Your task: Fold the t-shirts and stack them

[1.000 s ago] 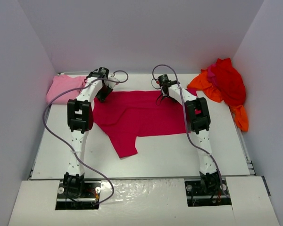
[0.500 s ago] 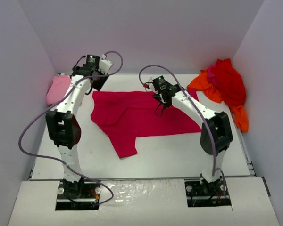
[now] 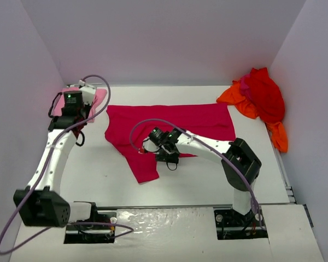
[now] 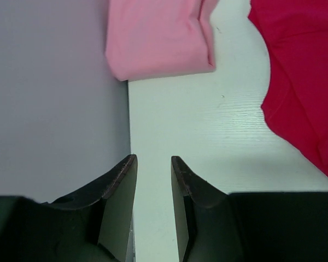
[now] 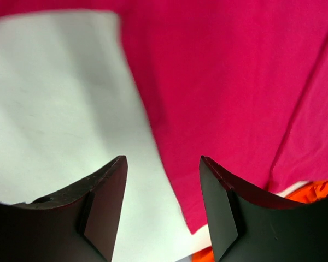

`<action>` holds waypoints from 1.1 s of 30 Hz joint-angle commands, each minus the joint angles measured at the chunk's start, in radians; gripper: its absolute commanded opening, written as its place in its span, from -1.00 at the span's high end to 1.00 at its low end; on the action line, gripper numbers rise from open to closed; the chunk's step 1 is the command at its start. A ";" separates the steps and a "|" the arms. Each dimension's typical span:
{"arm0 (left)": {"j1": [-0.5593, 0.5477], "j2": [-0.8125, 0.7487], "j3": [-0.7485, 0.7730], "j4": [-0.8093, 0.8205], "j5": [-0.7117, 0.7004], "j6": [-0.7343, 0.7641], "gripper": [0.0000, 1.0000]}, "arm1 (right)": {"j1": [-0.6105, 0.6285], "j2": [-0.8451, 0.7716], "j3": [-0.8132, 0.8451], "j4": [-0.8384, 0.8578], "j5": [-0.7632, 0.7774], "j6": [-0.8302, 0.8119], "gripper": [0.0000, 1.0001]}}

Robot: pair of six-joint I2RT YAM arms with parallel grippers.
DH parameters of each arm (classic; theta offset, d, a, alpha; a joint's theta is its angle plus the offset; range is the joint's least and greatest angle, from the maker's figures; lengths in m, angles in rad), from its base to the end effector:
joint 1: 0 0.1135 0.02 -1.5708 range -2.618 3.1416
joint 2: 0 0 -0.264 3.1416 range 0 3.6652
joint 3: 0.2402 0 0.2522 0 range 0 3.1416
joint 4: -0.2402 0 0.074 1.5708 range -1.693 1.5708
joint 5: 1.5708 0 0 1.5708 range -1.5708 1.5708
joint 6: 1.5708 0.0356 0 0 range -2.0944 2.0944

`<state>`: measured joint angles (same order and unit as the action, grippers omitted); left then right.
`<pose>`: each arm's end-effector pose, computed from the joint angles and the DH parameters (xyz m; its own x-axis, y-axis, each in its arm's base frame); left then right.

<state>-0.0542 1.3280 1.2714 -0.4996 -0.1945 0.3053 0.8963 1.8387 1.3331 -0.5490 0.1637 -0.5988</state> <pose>0.2969 -0.0092 0.3583 -0.5361 0.3244 -0.7793 0.0528 0.9343 0.3526 0.2463 0.2987 0.2070 -0.0426 -0.9438 -0.3278 -0.9011 0.1780 -0.3953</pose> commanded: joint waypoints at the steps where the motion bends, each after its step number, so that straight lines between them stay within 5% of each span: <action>1: 0.027 -0.191 -0.071 0.049 -0.048 0.006 0.42 | 0.116 0.000 0.031 0.003 -0.001 0.015 -0.06; 12: 0.049 -0.371 -0.238 0.067 -0.094 -0.035 0.15 | 0.359 0.136 0.100 -0.002 0.062 0.057 -0.11; 22: 0.048 -0.417 -0.251 0.021 -0.120 -0.070 0.14 | 0.388 0.159 0.146 0.014 0.016 0.013 -0.10; 28: 0.048 -0.420 -0.227 -0.016 -0.137 -0.061 0.14 | 0.391 0.232 0.235 0.037 0.027 -0.026 0.46; 33: 0.048 -0.429 -0.207 -0.039 -0.138 -0.061 0.14 | 0.401 0.270 0.259 0.035 0.033 -0.014 0.31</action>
<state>-0.0116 0.9144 1.0012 -0.5464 -0.3026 0.2531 1.2818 2.1039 1.5510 -0.4992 0.1823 -0.6083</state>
